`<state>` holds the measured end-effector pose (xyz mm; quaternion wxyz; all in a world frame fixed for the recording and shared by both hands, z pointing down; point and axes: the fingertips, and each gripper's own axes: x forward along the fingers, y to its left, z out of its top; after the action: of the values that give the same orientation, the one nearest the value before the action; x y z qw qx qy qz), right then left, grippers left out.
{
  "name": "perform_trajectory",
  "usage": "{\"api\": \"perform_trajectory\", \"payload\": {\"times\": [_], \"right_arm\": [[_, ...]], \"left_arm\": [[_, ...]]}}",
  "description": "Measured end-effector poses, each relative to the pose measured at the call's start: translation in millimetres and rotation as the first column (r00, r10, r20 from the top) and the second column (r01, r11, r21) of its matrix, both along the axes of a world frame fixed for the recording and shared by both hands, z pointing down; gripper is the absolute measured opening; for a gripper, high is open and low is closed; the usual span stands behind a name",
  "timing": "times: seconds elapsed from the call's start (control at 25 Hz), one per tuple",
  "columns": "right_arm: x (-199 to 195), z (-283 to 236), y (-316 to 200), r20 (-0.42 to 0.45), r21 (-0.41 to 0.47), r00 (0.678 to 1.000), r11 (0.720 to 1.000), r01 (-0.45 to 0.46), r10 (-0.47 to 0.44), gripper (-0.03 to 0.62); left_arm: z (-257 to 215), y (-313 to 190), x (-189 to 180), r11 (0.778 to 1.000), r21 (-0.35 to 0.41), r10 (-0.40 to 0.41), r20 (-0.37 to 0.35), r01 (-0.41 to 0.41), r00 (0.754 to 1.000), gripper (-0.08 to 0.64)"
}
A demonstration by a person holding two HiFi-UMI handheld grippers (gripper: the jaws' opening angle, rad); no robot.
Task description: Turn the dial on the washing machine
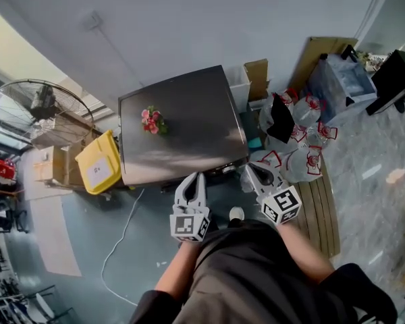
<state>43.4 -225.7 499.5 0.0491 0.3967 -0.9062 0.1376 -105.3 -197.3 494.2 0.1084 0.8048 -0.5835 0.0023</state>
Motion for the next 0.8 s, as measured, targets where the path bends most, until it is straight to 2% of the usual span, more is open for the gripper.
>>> {"api": "perform_trajectory", "payload": {"times": [0.24, 0.68, 0.8], "right_arm": [[16.4, -13.9, -7.0, -0.015, 0.035, 0.999, 0.998, -0.044, 0.045, 0.000], [26.5, -25.4, -15.1, -0.015, 0.041, 0.997, 0.996, -0.074, 0.074, -0.002], [26.1, -32.3, -16.6, -0.021, 0.066, 0.996, 0.994, -0.087, 0.088, 0.000]], "left_arm": [[-20.8, -8.0, 1.7, 0.999, 0.038, -0.002, 0.042, 0.000, 0.999, 0.009], [-20.3, -19.0, 8.0, 1.000, 0.018, 0.013, 0.058, -0.014, 0.998, 0.008], [-24.5, -21.1, 7.7, 1.000, 0.014, 0.016, 0.051, -0.017, 0.999, 0.008]]}}
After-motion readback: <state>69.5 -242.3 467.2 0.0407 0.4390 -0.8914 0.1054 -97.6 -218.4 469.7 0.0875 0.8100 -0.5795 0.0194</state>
